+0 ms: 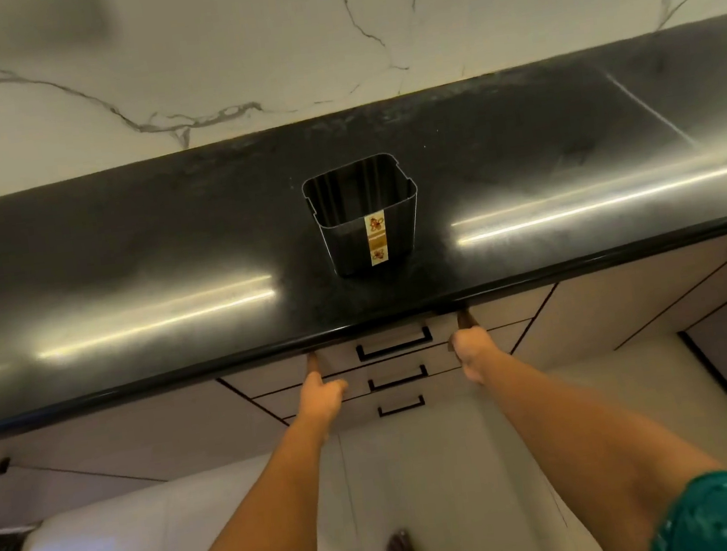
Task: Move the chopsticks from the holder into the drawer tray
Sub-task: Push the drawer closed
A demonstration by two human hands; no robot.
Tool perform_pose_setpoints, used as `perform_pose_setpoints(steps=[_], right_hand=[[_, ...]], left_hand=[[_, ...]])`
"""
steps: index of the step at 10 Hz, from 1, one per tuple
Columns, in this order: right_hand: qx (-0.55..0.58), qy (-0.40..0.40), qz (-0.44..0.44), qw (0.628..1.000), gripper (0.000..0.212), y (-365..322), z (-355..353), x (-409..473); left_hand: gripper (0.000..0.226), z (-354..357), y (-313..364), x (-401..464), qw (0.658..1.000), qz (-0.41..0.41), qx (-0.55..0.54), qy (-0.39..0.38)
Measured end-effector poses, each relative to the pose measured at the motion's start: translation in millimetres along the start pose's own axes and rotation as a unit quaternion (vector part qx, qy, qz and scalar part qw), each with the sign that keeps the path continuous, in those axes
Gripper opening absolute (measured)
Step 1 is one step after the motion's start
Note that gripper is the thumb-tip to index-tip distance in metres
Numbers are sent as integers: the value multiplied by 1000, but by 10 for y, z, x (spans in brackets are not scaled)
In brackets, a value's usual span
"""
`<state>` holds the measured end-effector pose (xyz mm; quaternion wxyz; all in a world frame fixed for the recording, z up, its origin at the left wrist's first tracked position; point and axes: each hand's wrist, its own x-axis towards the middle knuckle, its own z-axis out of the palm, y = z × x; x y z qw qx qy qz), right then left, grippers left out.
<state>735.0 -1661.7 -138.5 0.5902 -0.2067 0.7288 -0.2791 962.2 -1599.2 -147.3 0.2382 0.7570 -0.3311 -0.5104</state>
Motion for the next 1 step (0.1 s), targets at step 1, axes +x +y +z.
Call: perform_pose_setpoints(steps=[1], right_hand=[[-27,1,-35,999,47,22,-4,-78]], left_hand=[[76,31,52,-66,1000,10,17,3]])
